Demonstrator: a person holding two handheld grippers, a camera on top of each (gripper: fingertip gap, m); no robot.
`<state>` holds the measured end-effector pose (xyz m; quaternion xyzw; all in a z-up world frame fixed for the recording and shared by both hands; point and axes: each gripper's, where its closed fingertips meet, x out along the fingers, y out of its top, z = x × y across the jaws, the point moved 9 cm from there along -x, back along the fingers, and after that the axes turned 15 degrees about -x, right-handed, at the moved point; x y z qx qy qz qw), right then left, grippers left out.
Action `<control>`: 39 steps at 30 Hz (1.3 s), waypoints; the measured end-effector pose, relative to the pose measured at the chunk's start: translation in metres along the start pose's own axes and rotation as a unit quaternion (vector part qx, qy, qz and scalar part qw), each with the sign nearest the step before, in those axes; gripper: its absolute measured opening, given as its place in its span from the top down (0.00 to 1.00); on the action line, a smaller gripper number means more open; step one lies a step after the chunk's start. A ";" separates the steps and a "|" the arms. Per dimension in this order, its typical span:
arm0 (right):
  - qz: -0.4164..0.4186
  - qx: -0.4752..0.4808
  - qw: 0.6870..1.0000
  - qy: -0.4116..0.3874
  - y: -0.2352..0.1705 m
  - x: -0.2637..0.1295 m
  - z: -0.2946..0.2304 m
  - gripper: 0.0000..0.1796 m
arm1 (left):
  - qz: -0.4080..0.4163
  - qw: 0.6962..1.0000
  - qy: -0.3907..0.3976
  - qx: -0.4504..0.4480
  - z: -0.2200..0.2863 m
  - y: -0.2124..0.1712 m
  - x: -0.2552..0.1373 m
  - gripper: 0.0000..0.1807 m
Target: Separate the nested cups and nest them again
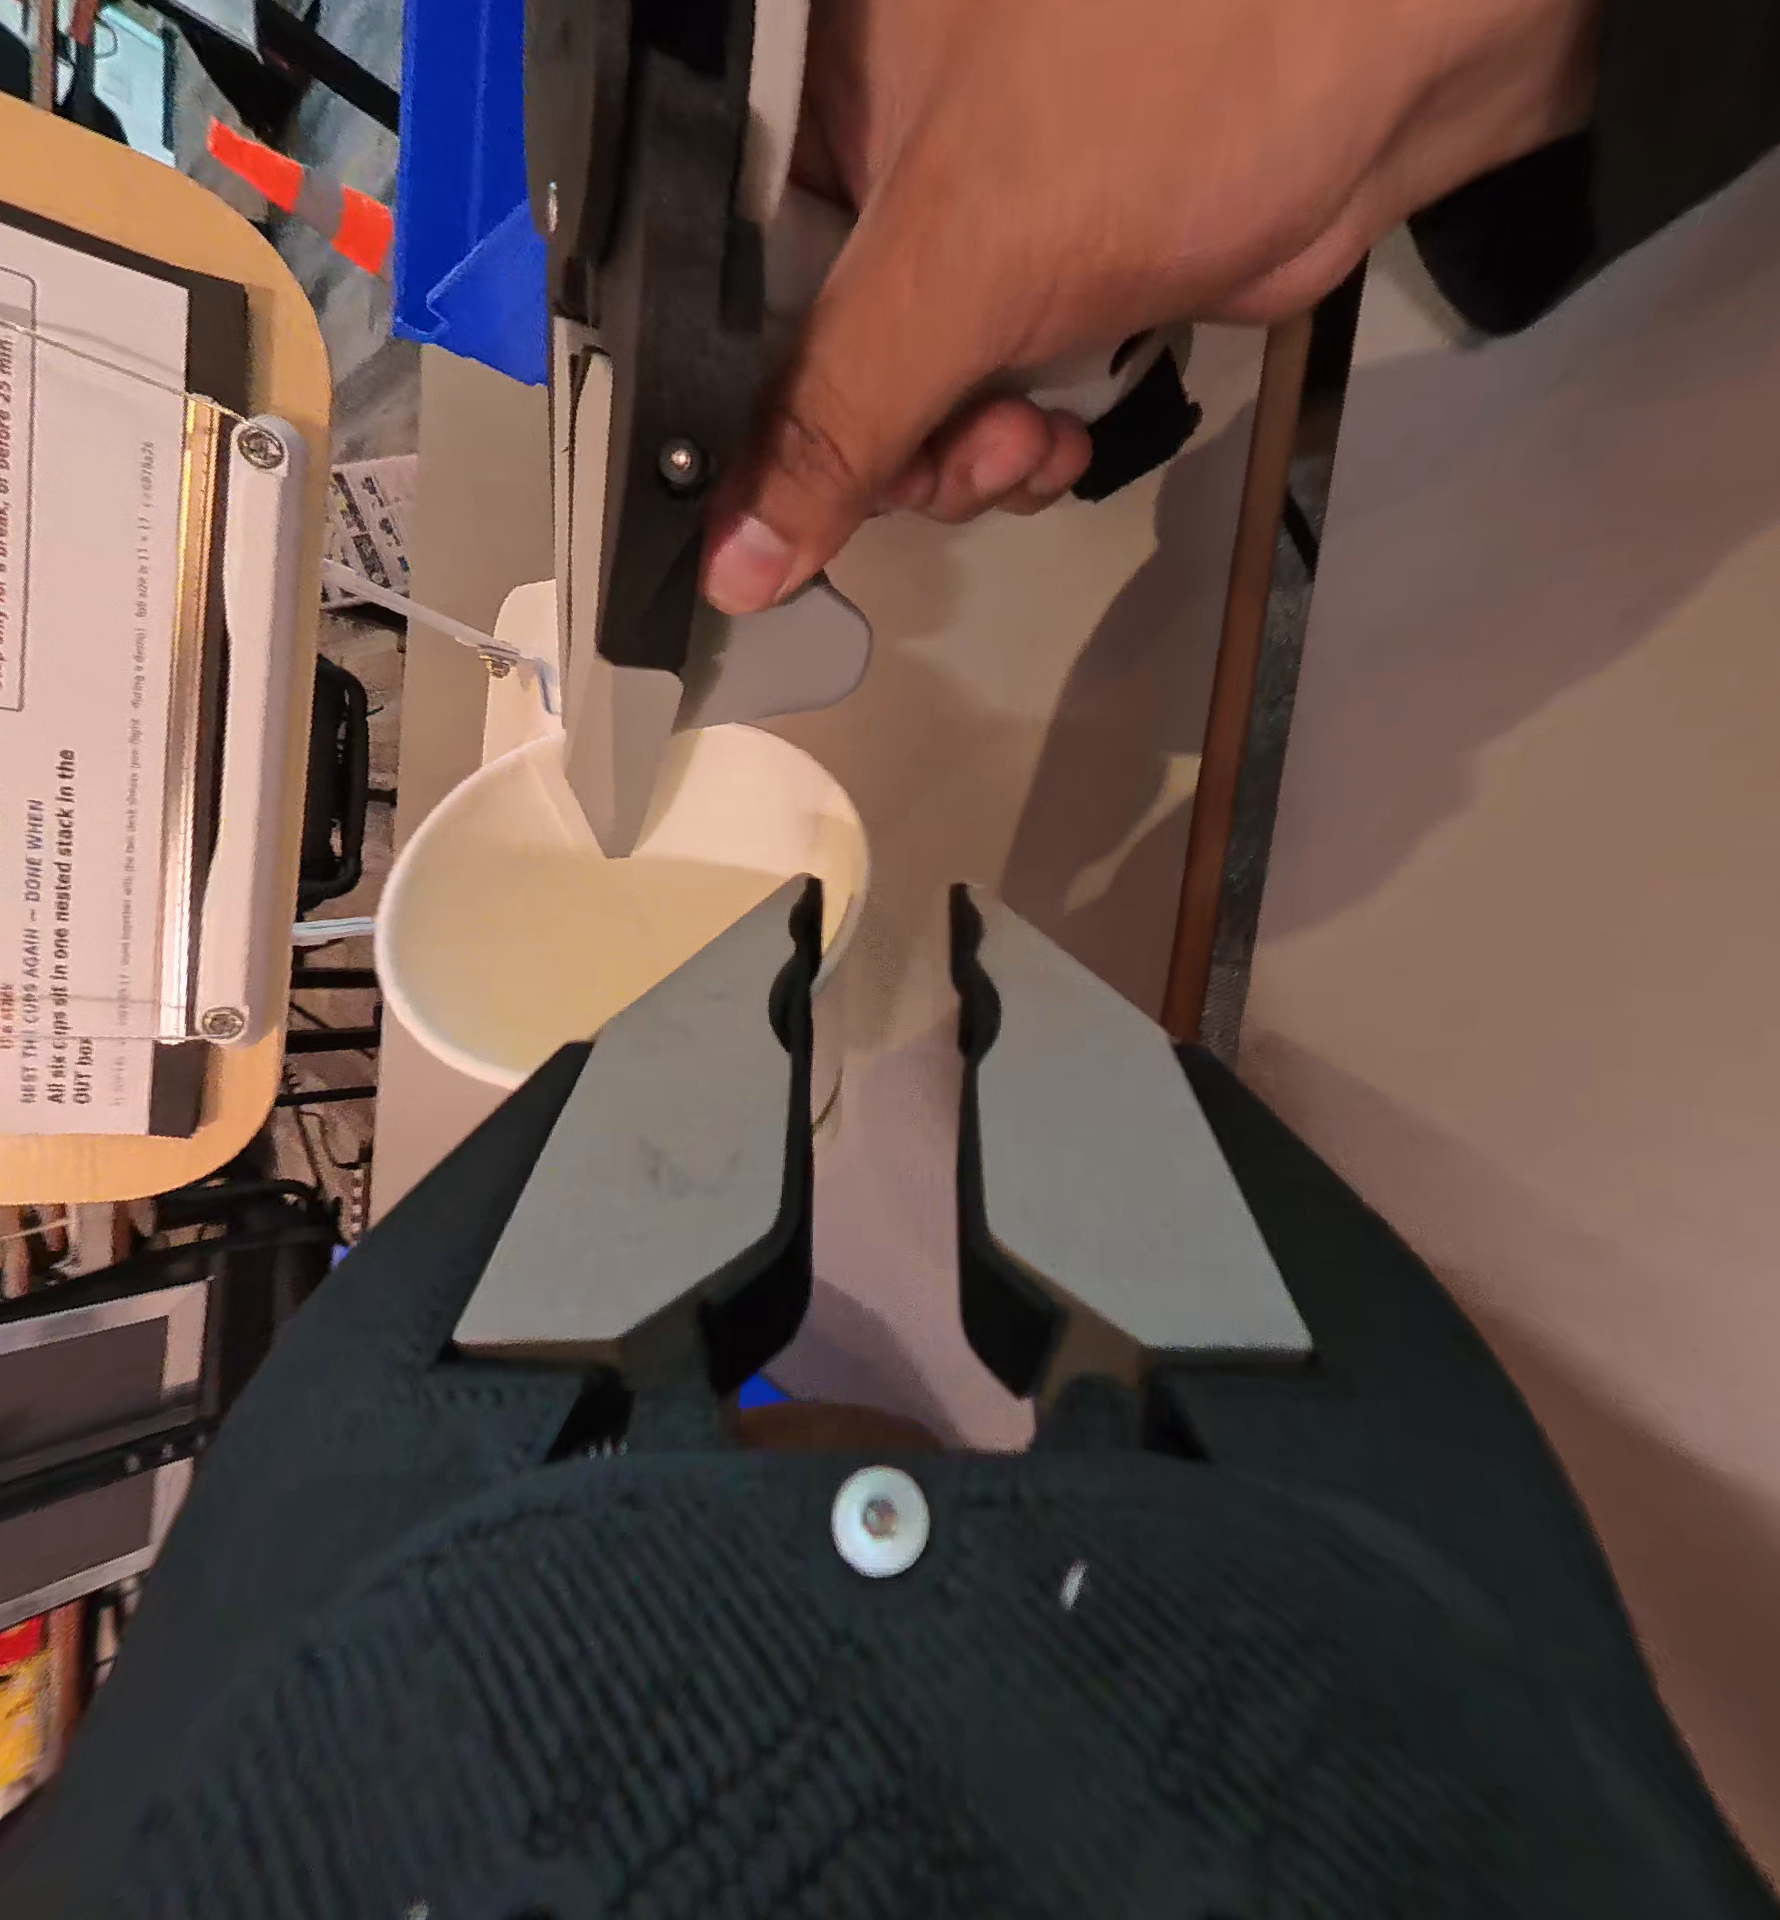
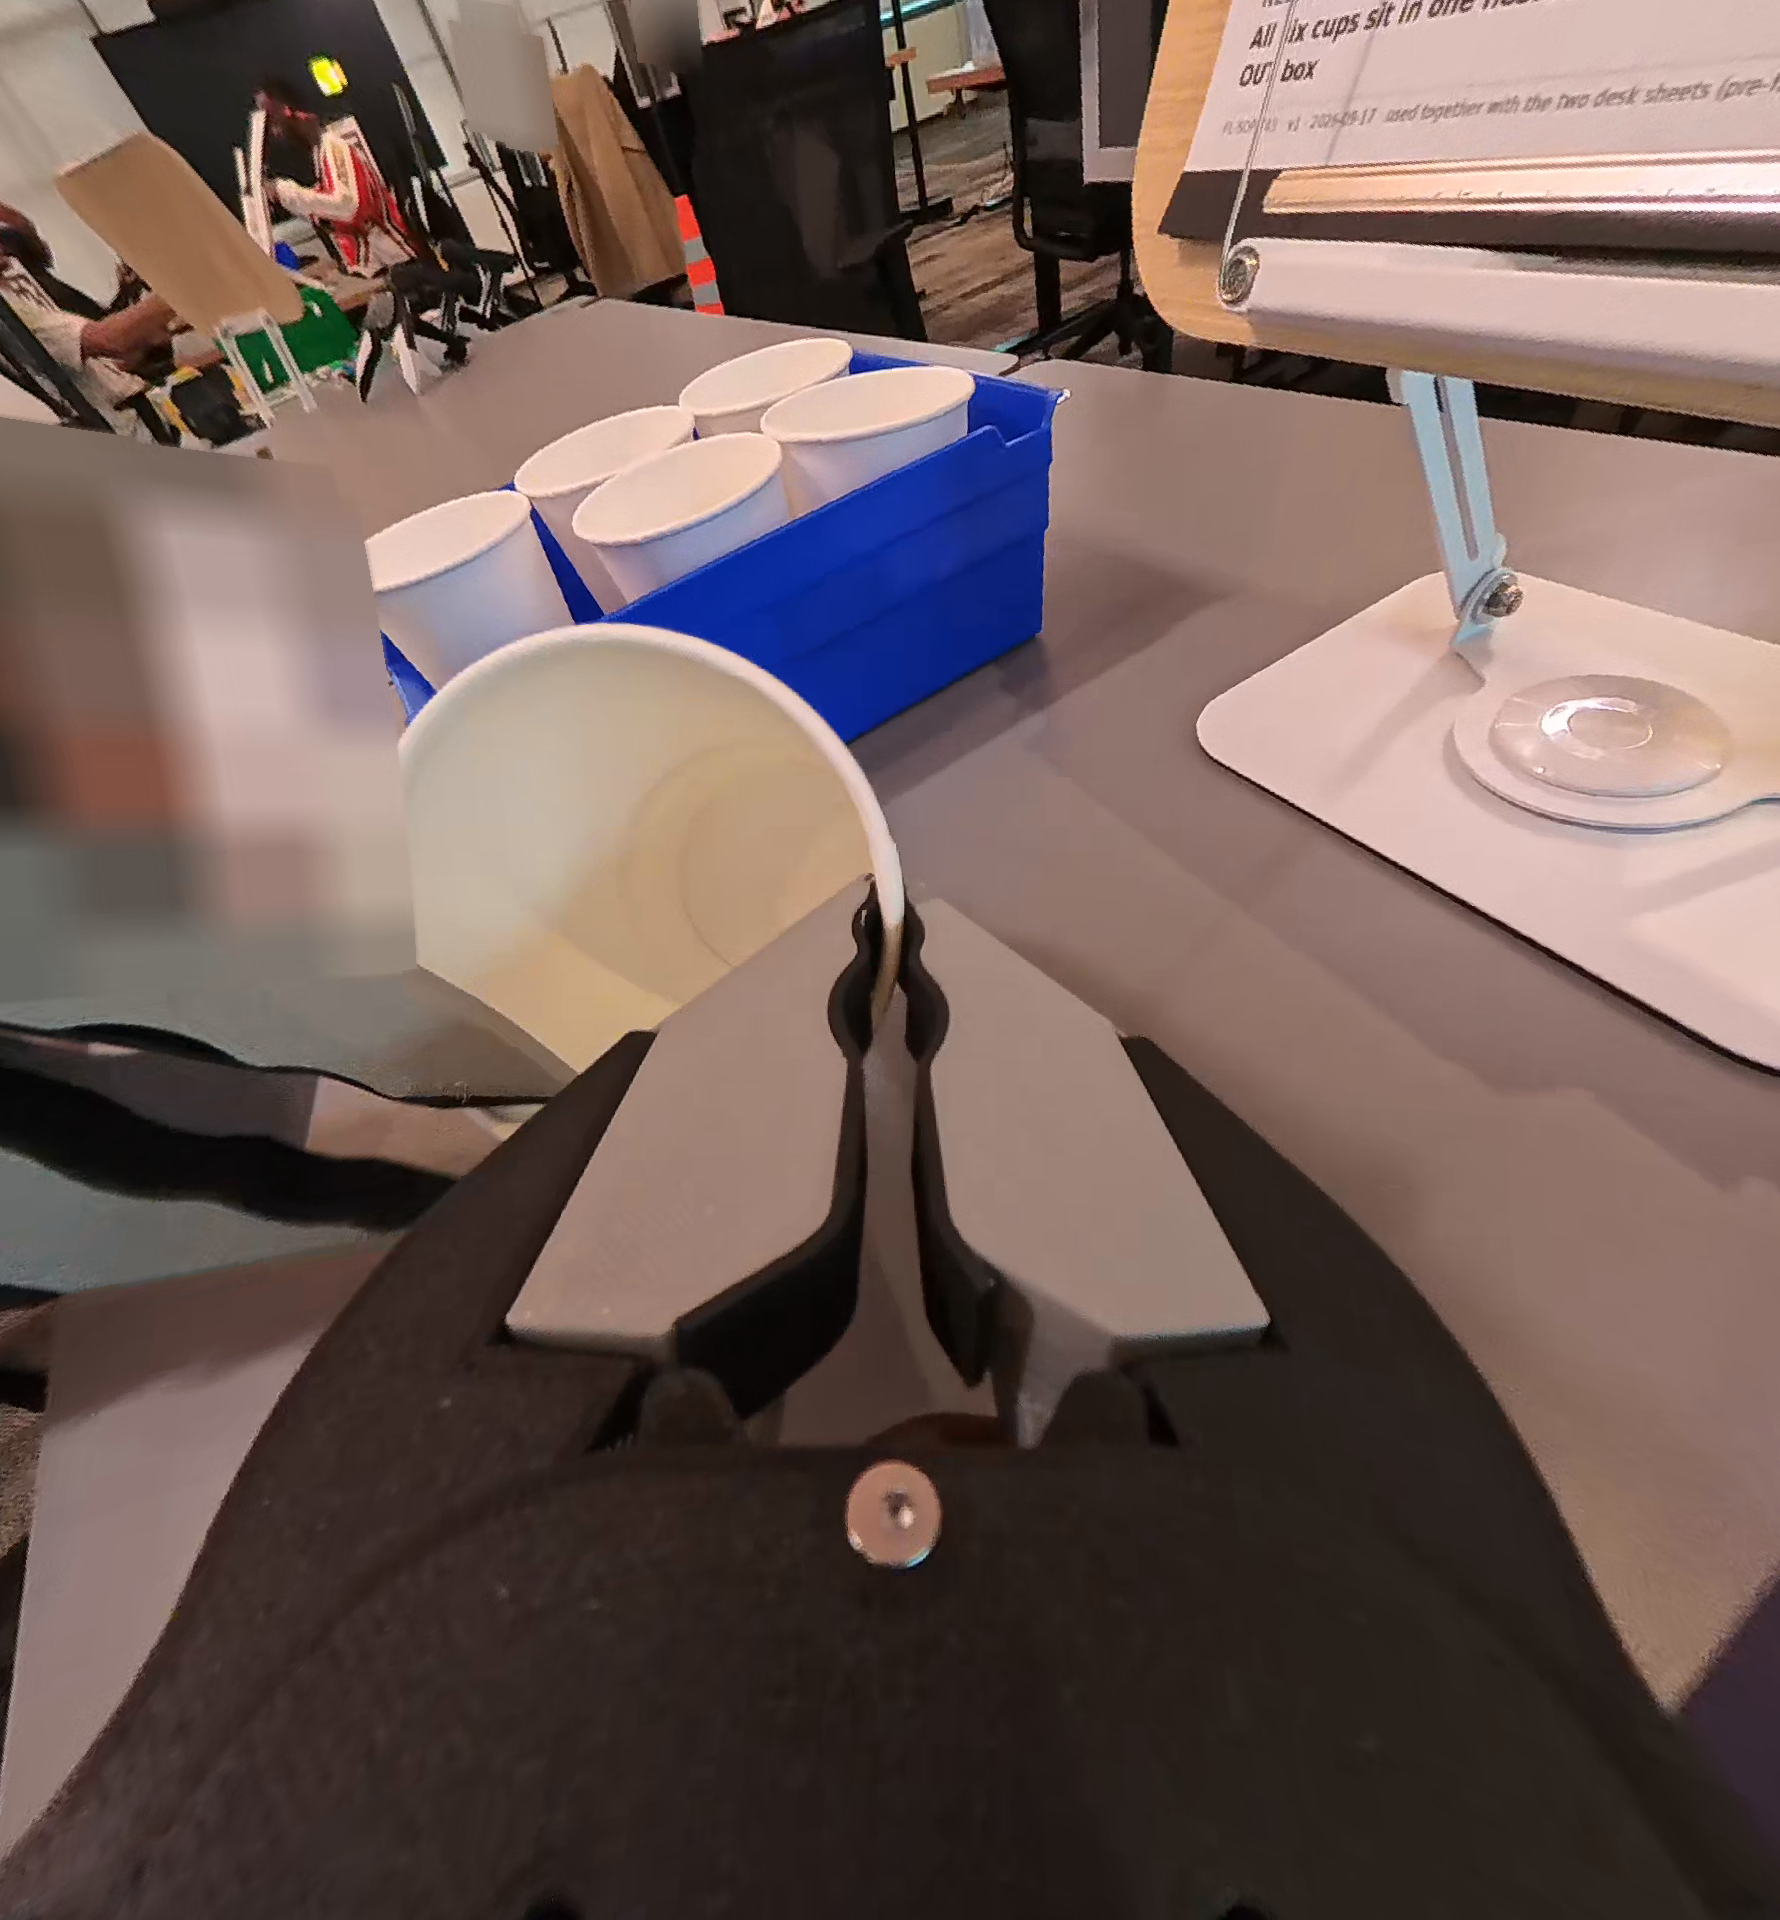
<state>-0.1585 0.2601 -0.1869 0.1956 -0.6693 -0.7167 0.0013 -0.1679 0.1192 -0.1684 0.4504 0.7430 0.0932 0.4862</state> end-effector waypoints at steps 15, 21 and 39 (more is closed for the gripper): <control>0.014 0.016 1.000 -0.013 0.000 -0.004 0.008 1.00 | 0.126 0.977 -0.092 -0.145 -0.005 -0.011 -0.021 0.77; 0.017 0.021 0.999 -0.020 0.000 -0.006 0.011 1.00 | 0.144 0.971 -0.103 -0.164 -0.010 -0.019 -0.027 0.76; 0.020 -0.043 0.992 -0.115 0.010 -0.018 0.012 1.00 | 0.271 0.830 -0.004 -0.488 -0.096 -0.059 -0.007 0.83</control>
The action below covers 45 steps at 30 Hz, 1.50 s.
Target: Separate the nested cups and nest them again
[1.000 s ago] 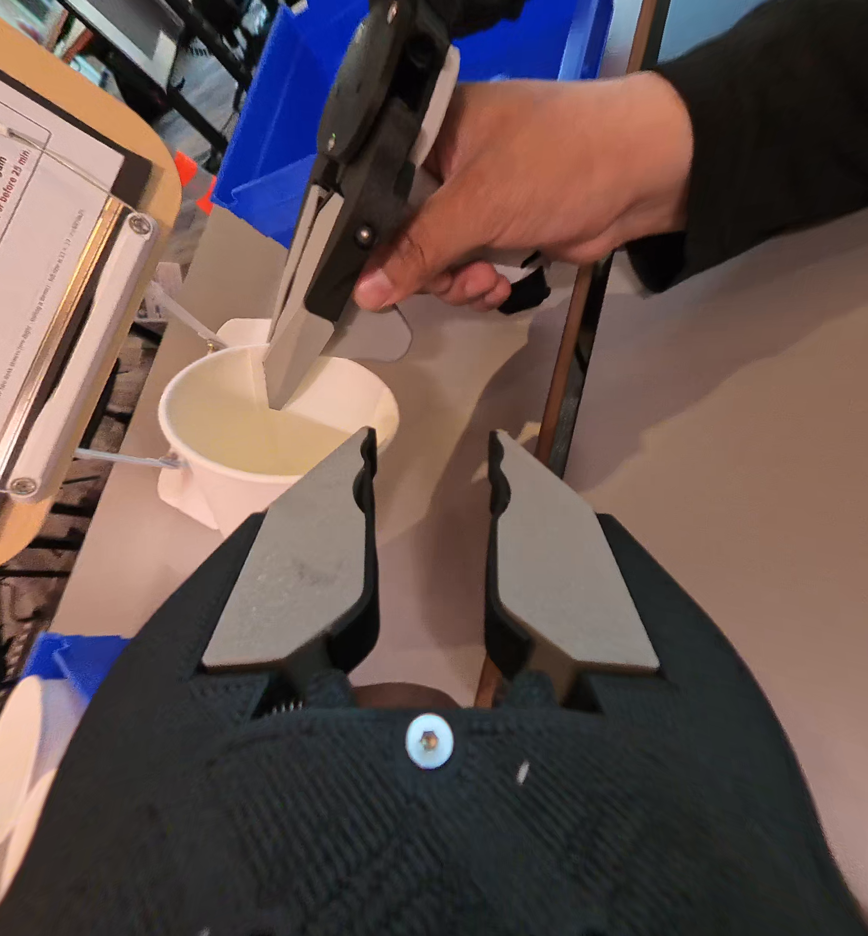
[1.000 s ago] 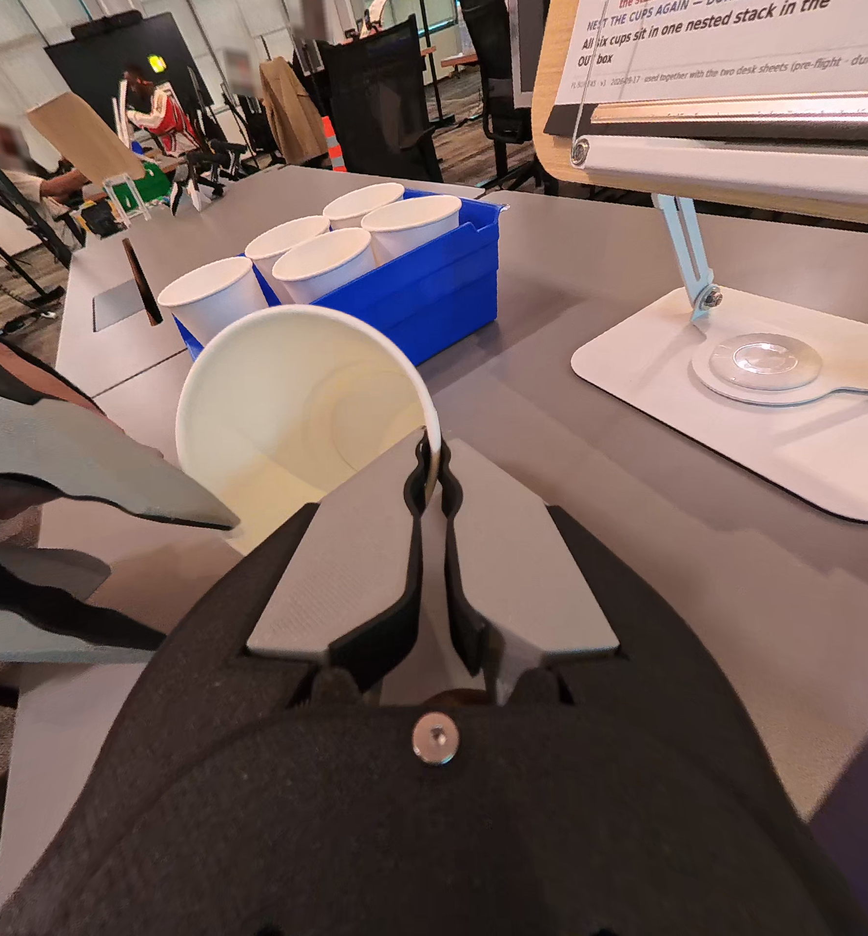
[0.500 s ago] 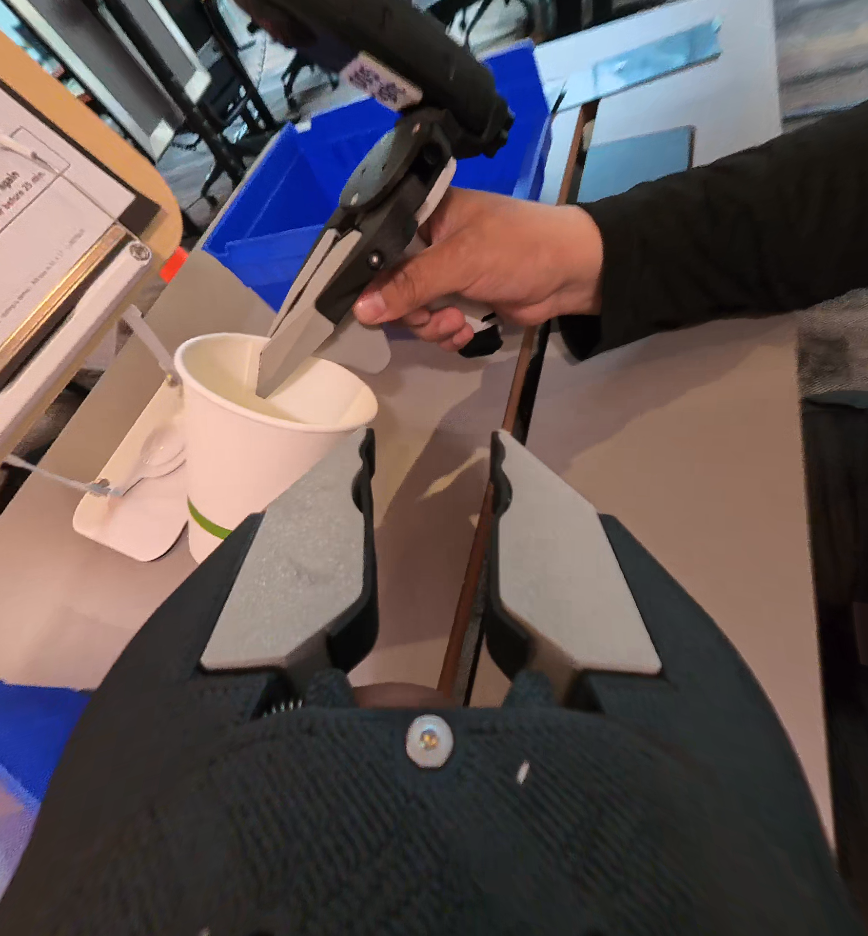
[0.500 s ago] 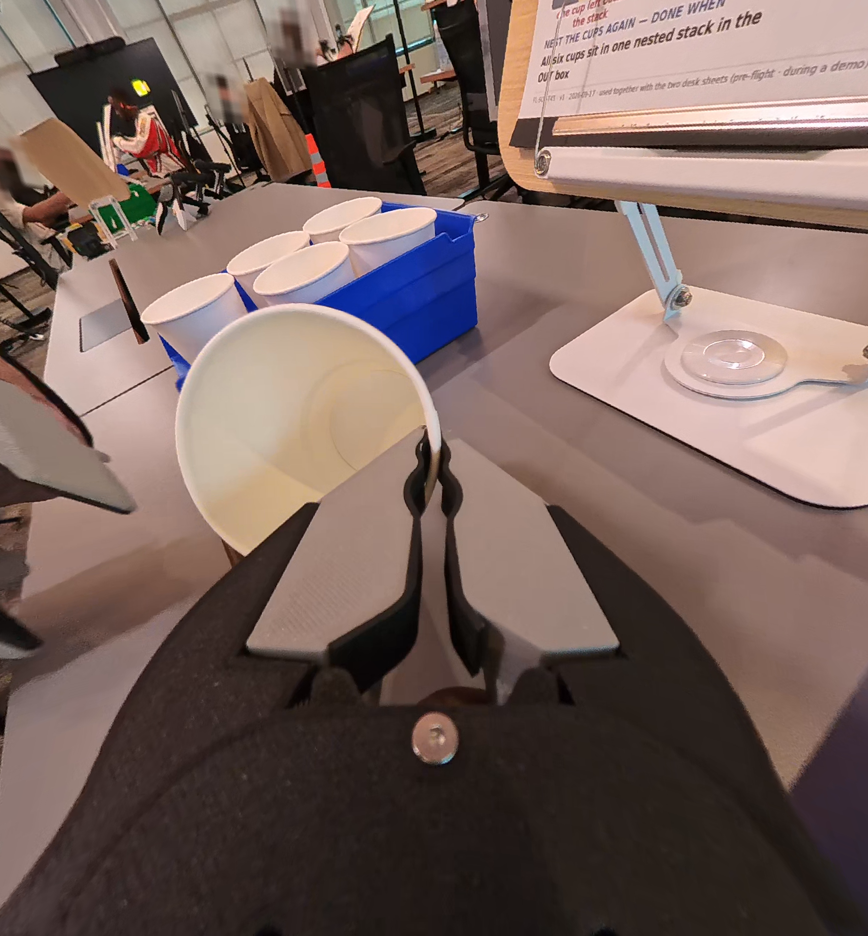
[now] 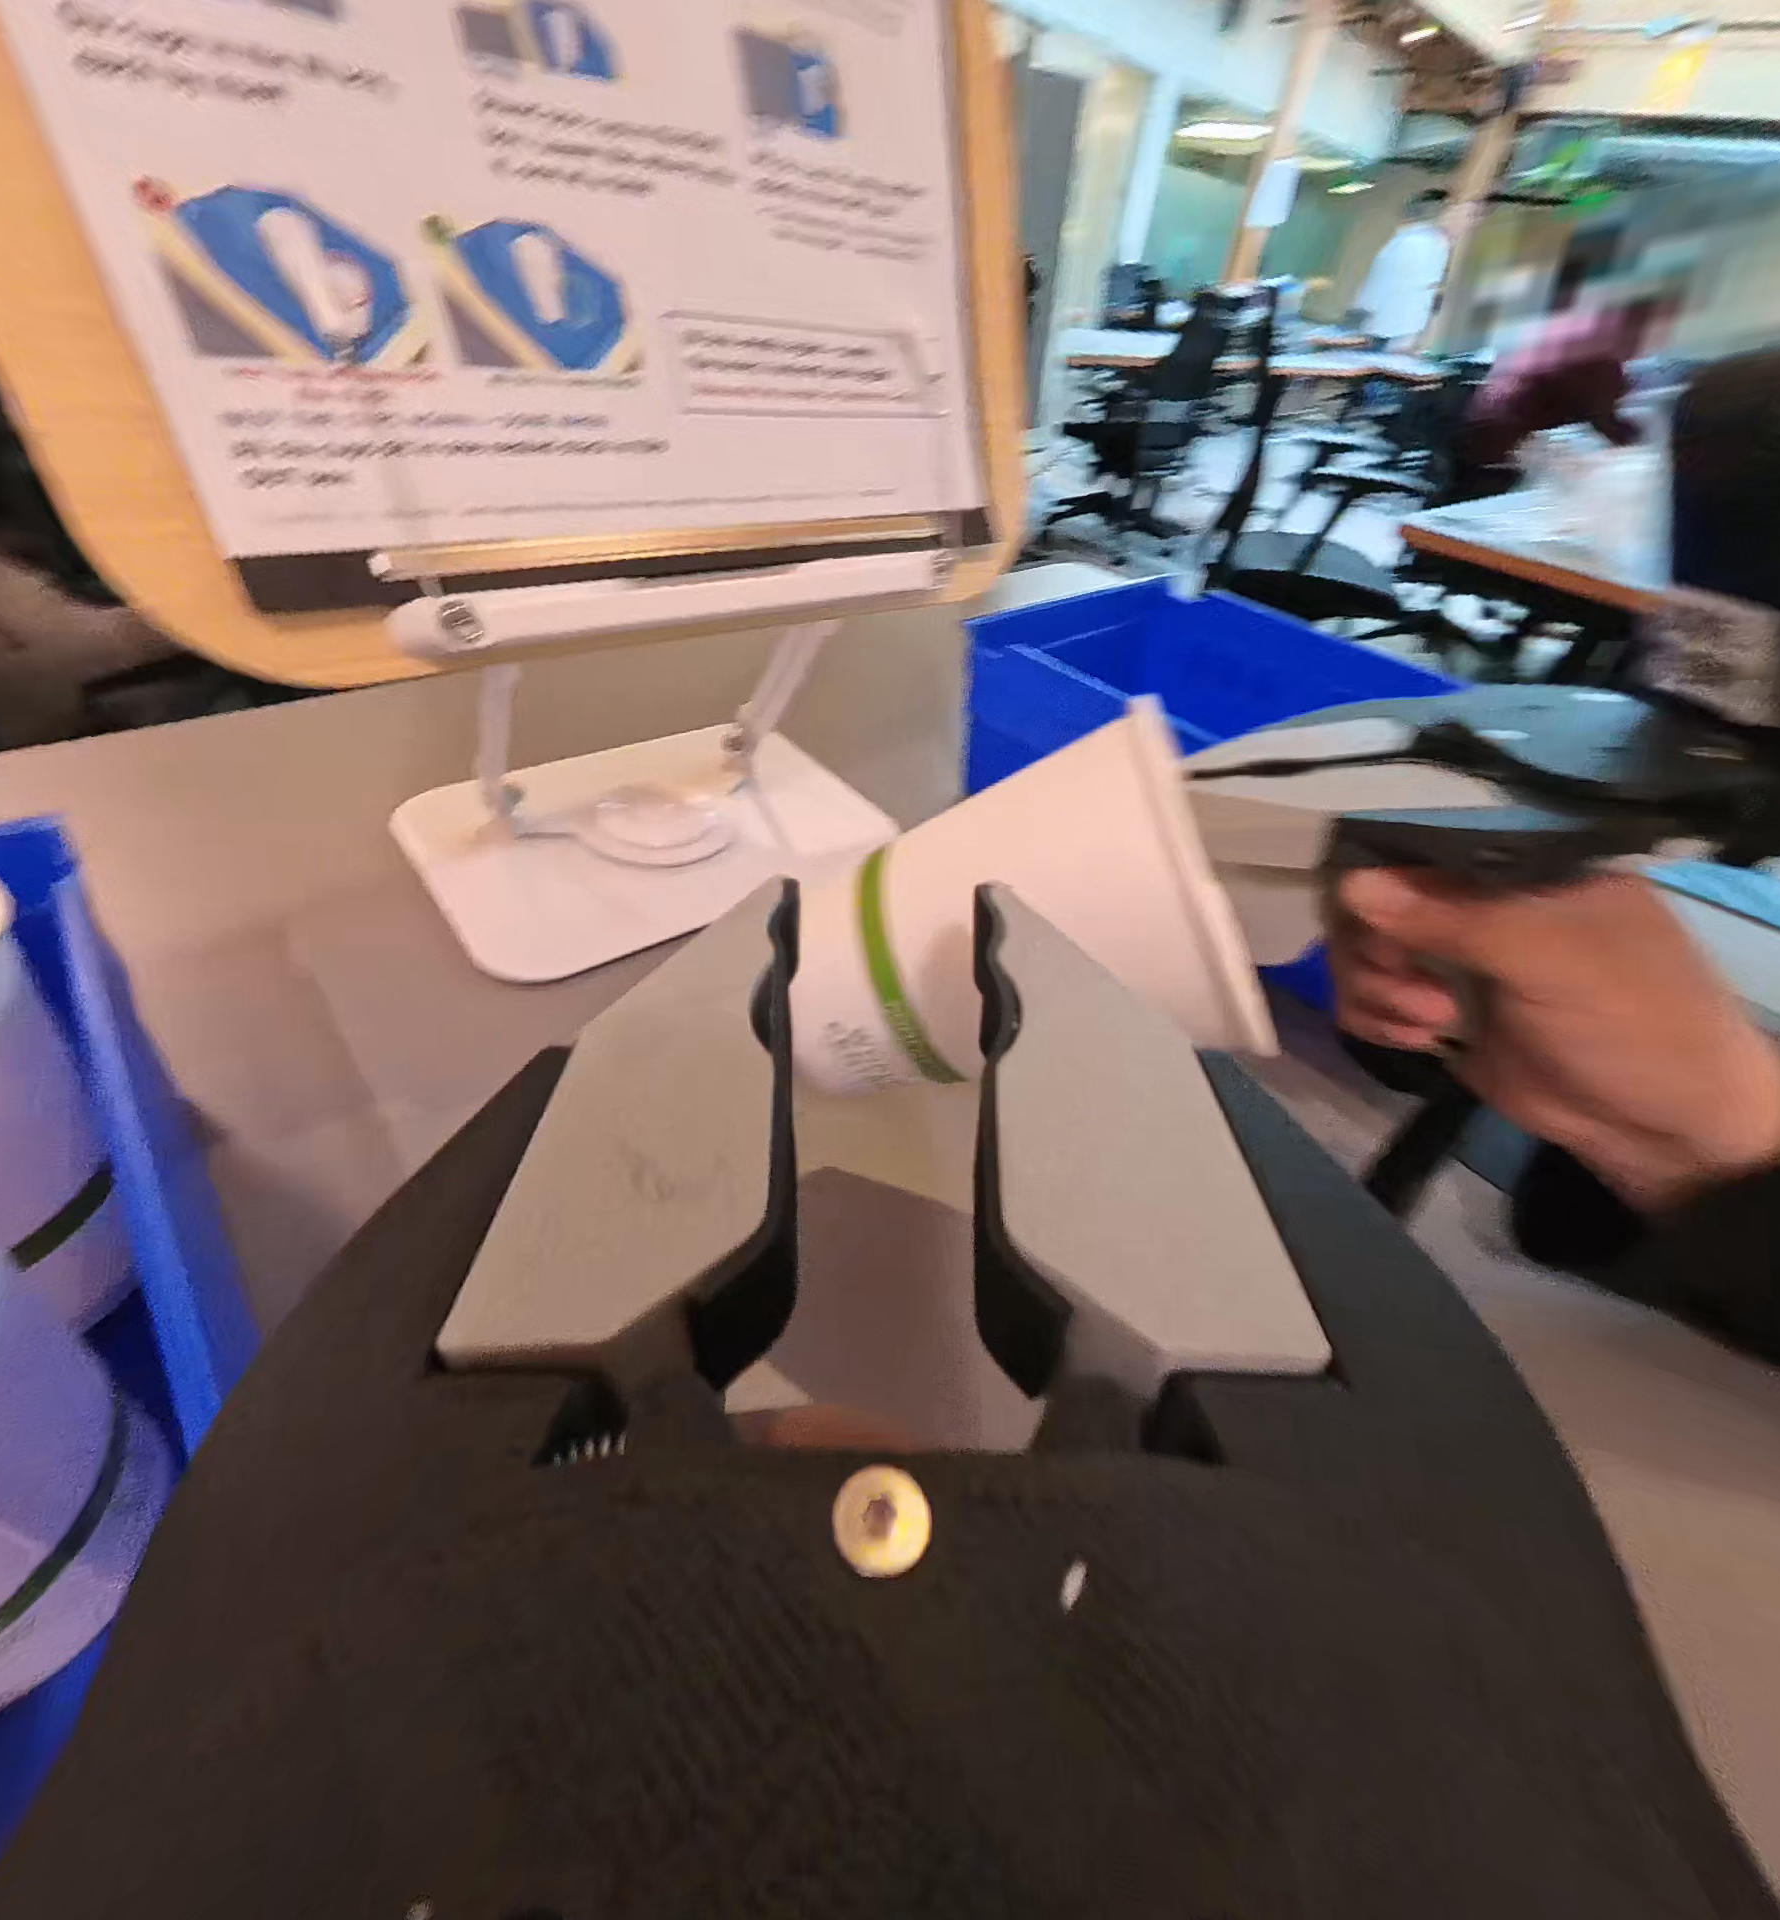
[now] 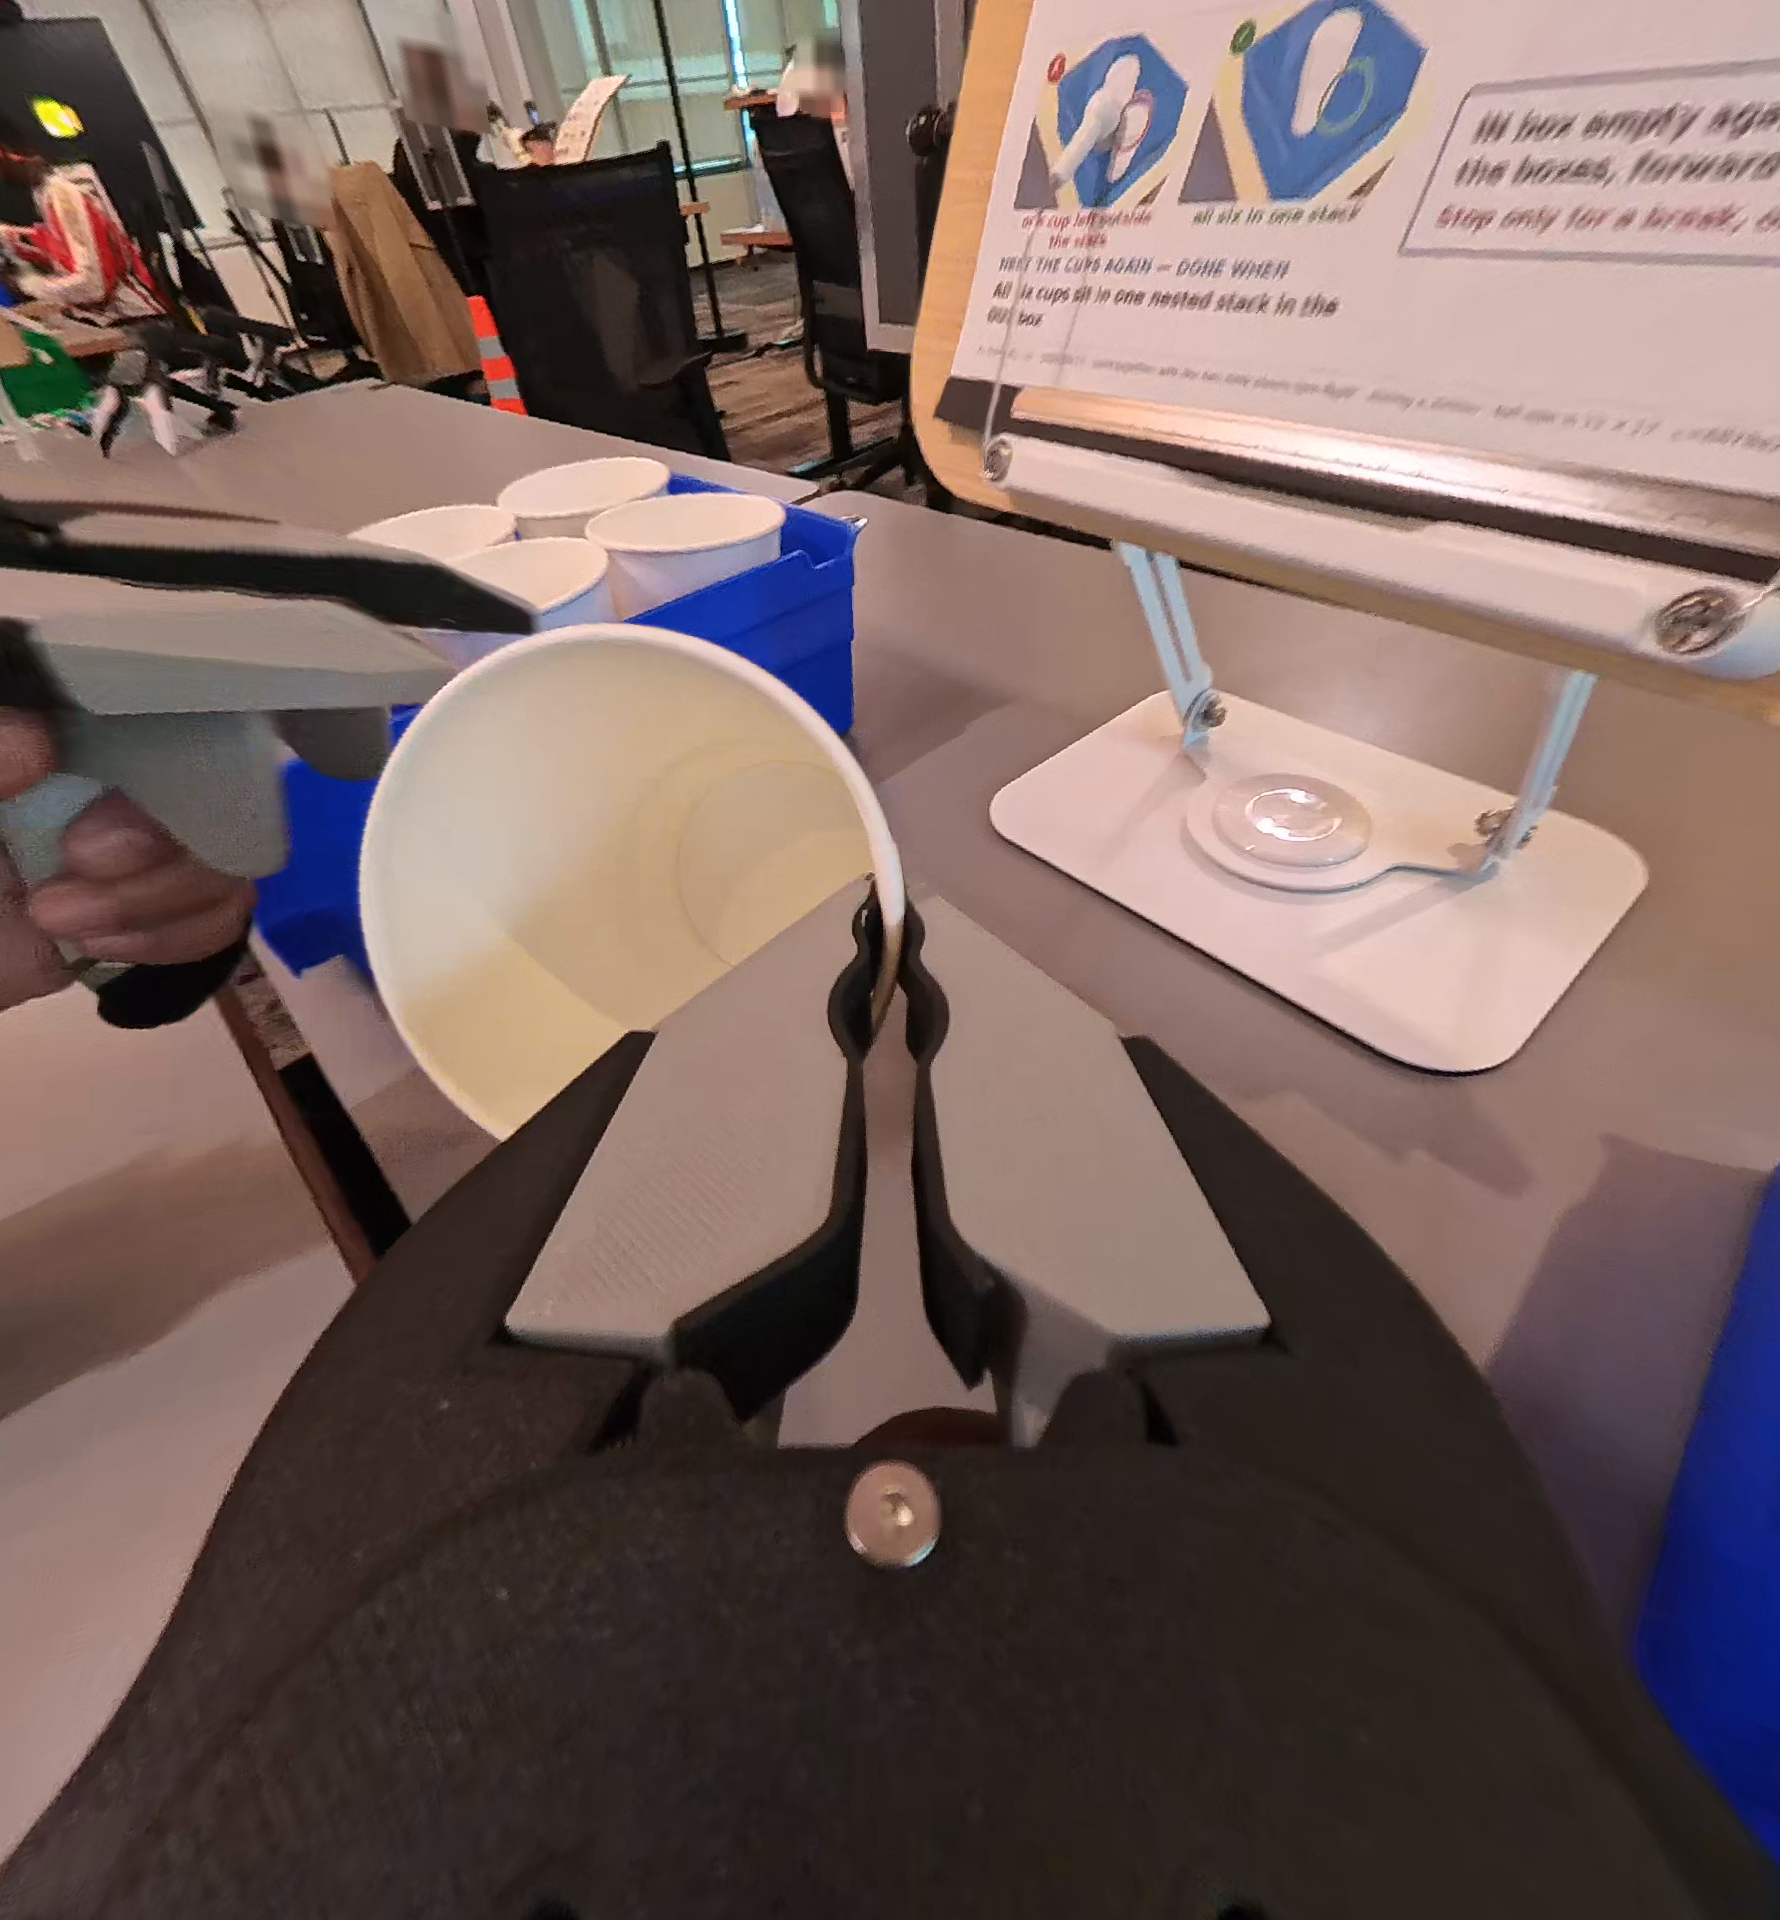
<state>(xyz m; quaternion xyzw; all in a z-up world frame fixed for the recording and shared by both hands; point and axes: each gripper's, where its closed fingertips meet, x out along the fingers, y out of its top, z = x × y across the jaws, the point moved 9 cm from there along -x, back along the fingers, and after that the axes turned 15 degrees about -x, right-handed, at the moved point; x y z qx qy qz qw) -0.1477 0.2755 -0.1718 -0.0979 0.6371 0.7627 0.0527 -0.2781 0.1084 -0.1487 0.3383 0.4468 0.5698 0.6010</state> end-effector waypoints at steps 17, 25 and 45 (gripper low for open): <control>0.033 0.001 0.997 -0.076 0.015 -0.029 0.023 1.00 | 0.045 0.997 0.033 -0.050 -0.033 -0.011 0.021 0.79; 0.065 -0.016 0.982 -0.174 0.068 -0.121 0.083 1.00 | -0.063 0.997 0.045 0.022 -0.016 -0.039 0.049 0.78; -0.499 0.147 0.837 -0.170 -0.057 -0.097 0.295 0.98 | -0.102 0.989 0.082 0.064 -0.019 -0.052 0.059 0.79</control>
